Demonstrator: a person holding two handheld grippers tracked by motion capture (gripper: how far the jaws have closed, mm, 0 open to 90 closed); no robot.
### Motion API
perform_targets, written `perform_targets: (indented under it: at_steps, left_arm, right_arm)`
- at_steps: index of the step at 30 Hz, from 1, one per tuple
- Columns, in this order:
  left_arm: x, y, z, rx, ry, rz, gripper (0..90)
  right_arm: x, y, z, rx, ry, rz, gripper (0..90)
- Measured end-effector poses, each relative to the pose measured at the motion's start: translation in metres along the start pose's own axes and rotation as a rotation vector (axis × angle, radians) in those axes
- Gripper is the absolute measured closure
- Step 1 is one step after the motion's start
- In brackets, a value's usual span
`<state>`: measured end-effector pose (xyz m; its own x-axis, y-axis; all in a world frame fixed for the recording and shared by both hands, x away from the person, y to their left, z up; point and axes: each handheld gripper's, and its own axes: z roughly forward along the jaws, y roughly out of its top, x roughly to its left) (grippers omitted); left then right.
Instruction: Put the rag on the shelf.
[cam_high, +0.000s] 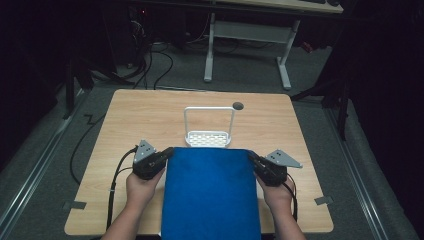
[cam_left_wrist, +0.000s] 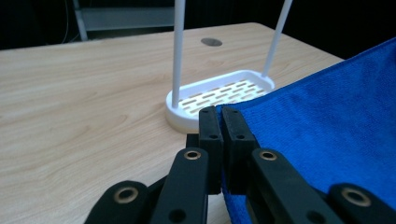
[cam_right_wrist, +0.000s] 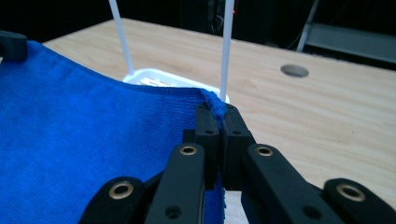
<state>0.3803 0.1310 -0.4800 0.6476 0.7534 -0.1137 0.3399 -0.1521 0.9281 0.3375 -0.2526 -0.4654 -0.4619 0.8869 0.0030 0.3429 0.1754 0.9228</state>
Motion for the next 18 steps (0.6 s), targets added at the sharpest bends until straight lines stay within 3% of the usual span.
perform_targets:
  at_steps: [3, 10, 15, 18]
  left_arm:
    - [-0.005, 0.005, -0.006, -0.03, -0.002, 0.017, 88.2]
    - [-0.017, 0.016, -0.017, -0.089, 0.006, 0.097, 88.4]
    - [-0.022, 0.024, -0.026, -0.121, 0.006, 0.118, 88.4]
    - [-0.023, 0.03, -0.032, -0.141, -0.02, 0.078, 88.3]
  right_arm:
    - [0.003, 0.006, -0.006, -0.024, -0.001, -0.005, 88.5]
    - [0.008, 0.017, -0.018, -0.073, 0.008, -0.014, 88.6]
    - [0.01, 0.024, -0.026, -0.111, 0.011, -0.021, 88.6]
    - [0.012, 0.03, -0.034, -0.138, 0.013, -0.034, 88.6]
